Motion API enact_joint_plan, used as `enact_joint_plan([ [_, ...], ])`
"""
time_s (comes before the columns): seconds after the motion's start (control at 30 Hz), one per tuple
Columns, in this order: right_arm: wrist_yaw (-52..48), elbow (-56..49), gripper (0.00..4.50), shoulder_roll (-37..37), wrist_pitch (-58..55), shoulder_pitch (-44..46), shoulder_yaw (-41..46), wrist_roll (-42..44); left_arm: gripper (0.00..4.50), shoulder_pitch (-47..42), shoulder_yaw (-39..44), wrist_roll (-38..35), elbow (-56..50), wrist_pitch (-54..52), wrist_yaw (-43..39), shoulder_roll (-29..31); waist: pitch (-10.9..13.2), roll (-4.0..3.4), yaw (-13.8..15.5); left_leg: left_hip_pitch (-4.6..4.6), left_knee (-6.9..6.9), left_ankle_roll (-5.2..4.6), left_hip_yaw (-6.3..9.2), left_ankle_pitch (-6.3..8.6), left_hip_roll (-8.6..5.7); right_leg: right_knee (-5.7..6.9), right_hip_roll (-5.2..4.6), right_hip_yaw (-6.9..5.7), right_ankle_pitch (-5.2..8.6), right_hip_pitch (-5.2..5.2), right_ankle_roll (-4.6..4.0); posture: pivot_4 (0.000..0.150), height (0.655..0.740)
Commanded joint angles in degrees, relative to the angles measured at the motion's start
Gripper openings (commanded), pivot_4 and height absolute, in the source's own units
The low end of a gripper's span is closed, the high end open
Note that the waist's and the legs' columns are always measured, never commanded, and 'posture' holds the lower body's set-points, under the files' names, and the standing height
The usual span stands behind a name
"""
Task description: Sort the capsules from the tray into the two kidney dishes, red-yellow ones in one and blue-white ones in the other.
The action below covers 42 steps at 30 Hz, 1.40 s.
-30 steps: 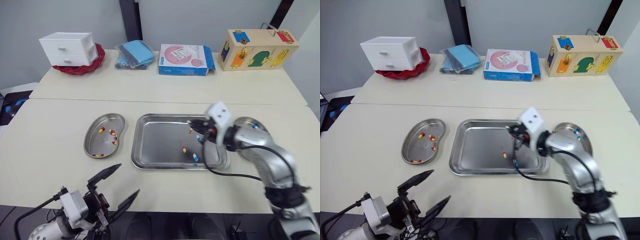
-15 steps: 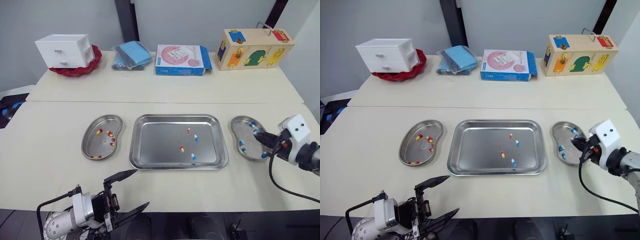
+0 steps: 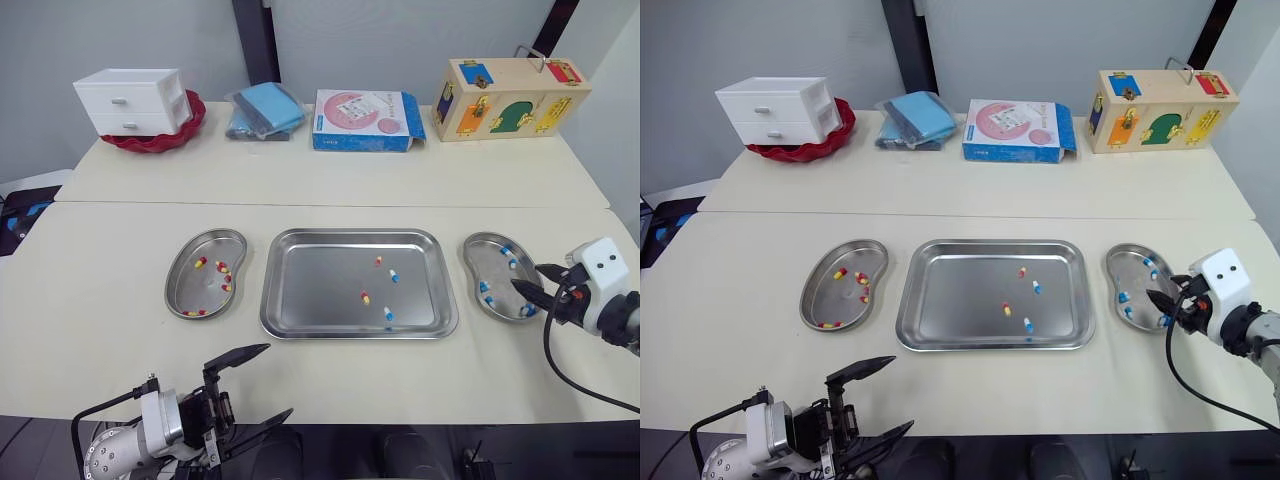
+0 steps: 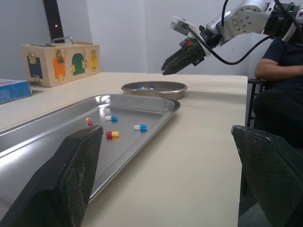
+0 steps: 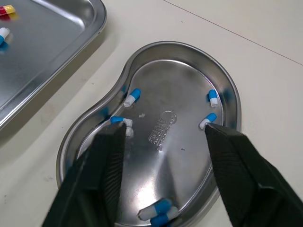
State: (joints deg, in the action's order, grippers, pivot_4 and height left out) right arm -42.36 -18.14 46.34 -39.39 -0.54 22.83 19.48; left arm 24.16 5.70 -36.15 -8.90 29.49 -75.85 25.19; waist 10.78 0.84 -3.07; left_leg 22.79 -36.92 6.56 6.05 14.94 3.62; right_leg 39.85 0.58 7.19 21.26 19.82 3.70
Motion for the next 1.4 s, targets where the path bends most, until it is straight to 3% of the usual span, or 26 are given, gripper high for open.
enact_joint_plan([
  [0.03,-0.8,-1.9,4.06,0.4,1.3,-0.1,1.9,1.8,4.5,0.4,1.2,-1.0,0.2,1.1,0.1,-0.3,0.0,0.0,0.0,0.0,0.0,0.0,0.0,0.0,0.0,0.0,0.0,0.0,0.0,0.0,0.0,0.15,0.74],
  [0.07,-1.3,-2.0,4.4,0.3,1.6,-0.5,2.5,2.4,4.5,0.3,1.4,-1.0,0.3,1.0,0.2,-0.3,0.0,0.0,0.0,0.0,0.0,0.0,0.0,0.0,0.0,0.0,0.0,0.0,0.0,0.0,0.0,0.15,0.74],
  [0.1,-2.0,-2.2,4.48,0.4,2.0,-1.0,3.0,3.0,4.5,0.3,1.4,-1.0,0.4,1.0,0.2,-0.4,0.0,0.0,0.1,0.0,0.0,0.0,0.01,0.0,0.0,0.0,0.0,-0.01,0.0,-0.01,0.0,0.15,0.74],
  [0.3,-11.1,-3.3,4.48,0.9,9.7,-8.0,7.8,6.9,4.5,-1.4,3.3,-1.2,1.2,-0.7,1.0,0.9,0.0,0.0,0.4,-0.05,0.0,0.0,0.02,0.0,0.0,-0.02,0.0,-0.03,0.0,-0.09,0.0,0.15,0.74],
  [0.47,-20.5,-3.9,4.48,0.5,15.6,-15.3,12.7,11.4,4.5,-2.7,7.3,-1.5,-1.7,-5.0,6.5,3.2,0.0,0.01,1.0,-0.21,-0.01,0.0,0.06,0.0,0.0,-0.03,0.0,-0.07,0.0,-0.29,0.01,0.15,0.74],
  [0.7,-28.8,-1.3,4.48,1.7,24.2,-21.9,10.2,8.7,4.5,2.3,13.6,-1.8,-6.4,-8.9,11.8,4.9,0.0,0.01,0.7,-0.41,0.05,-0.01,0.02,0.02,0.02,-0.24,0.0,-0.03,0.0,-0.53,0.01,0.15,0.74],
  [1.1,-31.4,-0.1,4.48,-0.2,34.0,-25.1,2.5,6.0,4.5,9.4,27.2,0.0,-2.0,-16.9,13.2,12.3,0.0,0.07,1.2,-0.44,0.05,0.01,0.02,0.02,0.04,-0.47,0.0,-0.04,0.0,-0.64,0.04,0.15,0.74],
  [1.4,-30.1,2.1,4.48,-0.5,36.6,-23.4,-0.2,5.7,4.5,9.6,28.4,1.4,-1.7,-21.0,13.3,14.0,0.0,0.07,1.2,-0.45,0.05,0.01,0.01,0.02,0.04,-0.49,-0.01,-0.04,0.0,-0.66,0.04,0.15,0.74],
])
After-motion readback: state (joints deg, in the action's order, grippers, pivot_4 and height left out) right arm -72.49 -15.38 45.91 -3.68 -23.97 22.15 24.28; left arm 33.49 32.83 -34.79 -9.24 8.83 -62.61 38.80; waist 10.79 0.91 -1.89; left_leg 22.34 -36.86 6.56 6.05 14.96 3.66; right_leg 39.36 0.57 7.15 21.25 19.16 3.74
